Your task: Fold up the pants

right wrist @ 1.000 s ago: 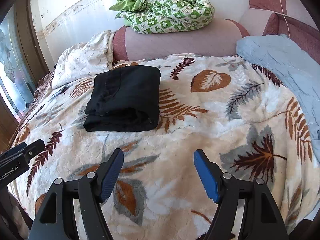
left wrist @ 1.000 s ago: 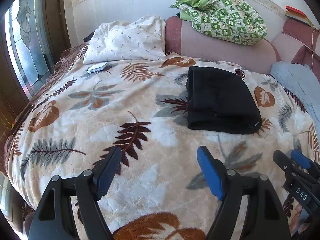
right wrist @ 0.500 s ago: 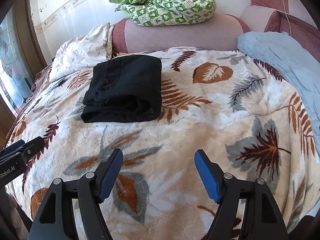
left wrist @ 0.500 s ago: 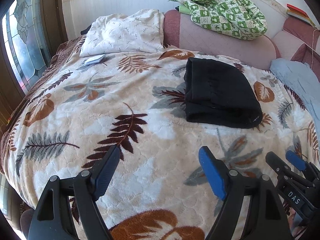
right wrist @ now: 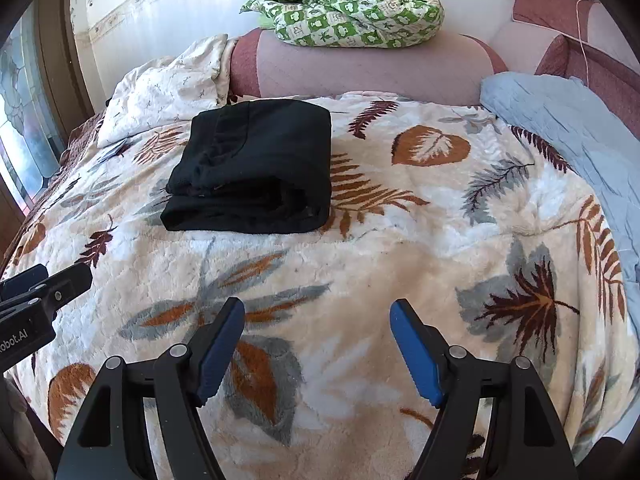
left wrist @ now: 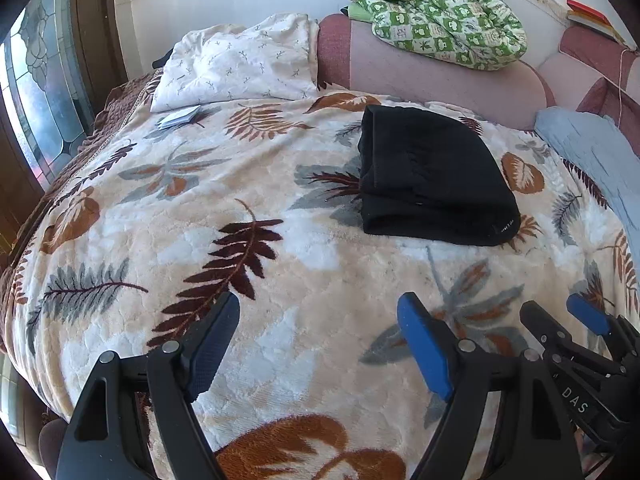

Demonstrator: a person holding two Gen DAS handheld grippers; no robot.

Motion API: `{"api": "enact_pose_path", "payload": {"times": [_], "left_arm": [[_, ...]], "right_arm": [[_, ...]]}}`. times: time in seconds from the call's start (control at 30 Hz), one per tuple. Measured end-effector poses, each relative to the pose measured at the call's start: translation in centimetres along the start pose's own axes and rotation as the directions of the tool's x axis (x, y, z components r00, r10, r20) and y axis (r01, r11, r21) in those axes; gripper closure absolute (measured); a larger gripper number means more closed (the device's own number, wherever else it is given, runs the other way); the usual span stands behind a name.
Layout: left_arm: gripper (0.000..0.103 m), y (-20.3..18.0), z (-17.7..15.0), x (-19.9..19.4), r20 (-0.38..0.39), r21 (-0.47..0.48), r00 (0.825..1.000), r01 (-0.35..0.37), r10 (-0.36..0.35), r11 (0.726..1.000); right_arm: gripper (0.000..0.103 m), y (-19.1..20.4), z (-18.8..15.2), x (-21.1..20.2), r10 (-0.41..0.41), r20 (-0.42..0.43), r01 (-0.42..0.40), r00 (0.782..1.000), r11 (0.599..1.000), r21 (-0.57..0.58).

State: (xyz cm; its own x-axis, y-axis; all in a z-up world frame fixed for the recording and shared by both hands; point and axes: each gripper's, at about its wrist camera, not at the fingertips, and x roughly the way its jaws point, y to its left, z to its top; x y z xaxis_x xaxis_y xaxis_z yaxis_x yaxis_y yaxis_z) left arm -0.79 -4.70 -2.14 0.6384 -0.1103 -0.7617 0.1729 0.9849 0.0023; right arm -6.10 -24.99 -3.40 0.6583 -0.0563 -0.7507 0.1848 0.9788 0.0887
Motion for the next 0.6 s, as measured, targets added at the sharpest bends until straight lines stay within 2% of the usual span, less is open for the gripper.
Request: {"api": "enact_pose_path", "payload": {"times": [0.43,0.53,0.6], "left_arm": [[0.022,-0.2,-0.2,0.3,-0.010,0.007,1.000,0.005,-0.005,1.000],[0.022,-0.2,-0.3,-0.2,0.025,0.000,1.000,-0.015,0.015,1.000],[0.022,0.0,-0.3,-1.1,0.079,-0.015,0.997,-0.024,0.025,1.000]], "right_arm": [[0.023,-0.3,-0.2,0.5,-0.007,-0.019,0.008,1.000,1.000,0.005],[0.023,-0.3,-0.2,0.5,-0.007,-0.019,0.007,1.000,1.000,0.004],[0.023,-0.2,-0.2,0.5,-0.009,-0.014,0.009,1.000,1.000,0.004]]}}
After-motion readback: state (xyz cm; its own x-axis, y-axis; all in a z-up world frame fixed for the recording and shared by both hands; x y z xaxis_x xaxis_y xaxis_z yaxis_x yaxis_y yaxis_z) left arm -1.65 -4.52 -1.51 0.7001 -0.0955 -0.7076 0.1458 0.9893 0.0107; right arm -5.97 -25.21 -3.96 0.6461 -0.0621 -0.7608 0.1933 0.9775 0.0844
